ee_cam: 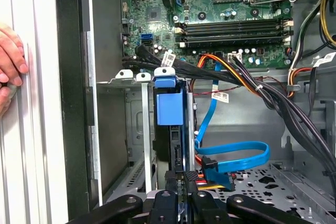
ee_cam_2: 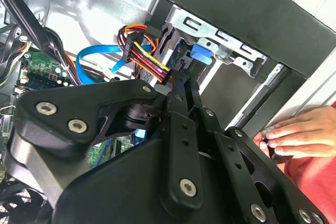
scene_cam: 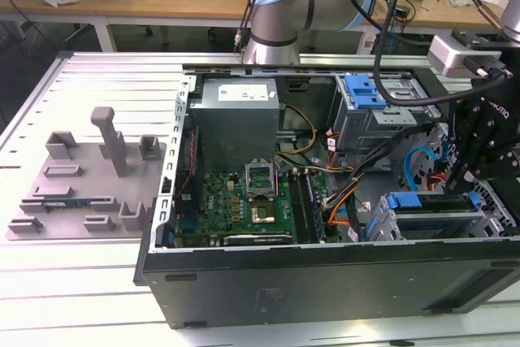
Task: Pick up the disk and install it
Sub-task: 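Insert the first disk wire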
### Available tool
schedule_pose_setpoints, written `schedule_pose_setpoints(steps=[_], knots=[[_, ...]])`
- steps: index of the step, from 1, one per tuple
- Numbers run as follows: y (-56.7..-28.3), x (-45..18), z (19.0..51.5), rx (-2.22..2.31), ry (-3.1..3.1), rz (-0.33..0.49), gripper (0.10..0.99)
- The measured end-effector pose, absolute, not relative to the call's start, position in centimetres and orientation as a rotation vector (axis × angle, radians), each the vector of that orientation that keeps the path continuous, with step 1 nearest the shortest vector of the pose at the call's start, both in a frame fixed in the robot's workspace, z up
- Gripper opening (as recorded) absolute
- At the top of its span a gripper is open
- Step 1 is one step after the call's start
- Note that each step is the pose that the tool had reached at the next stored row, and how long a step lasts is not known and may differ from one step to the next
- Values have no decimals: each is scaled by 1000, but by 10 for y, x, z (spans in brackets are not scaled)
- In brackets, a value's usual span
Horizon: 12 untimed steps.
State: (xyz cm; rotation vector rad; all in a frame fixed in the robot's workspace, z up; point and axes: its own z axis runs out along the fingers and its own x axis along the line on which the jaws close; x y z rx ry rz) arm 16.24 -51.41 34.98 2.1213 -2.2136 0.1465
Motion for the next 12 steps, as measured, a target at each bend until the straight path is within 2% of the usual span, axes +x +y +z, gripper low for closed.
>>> schedule_pose_setpoints(steps=[12], knots=[[-514,163,348,2121,-2213,146,169]])
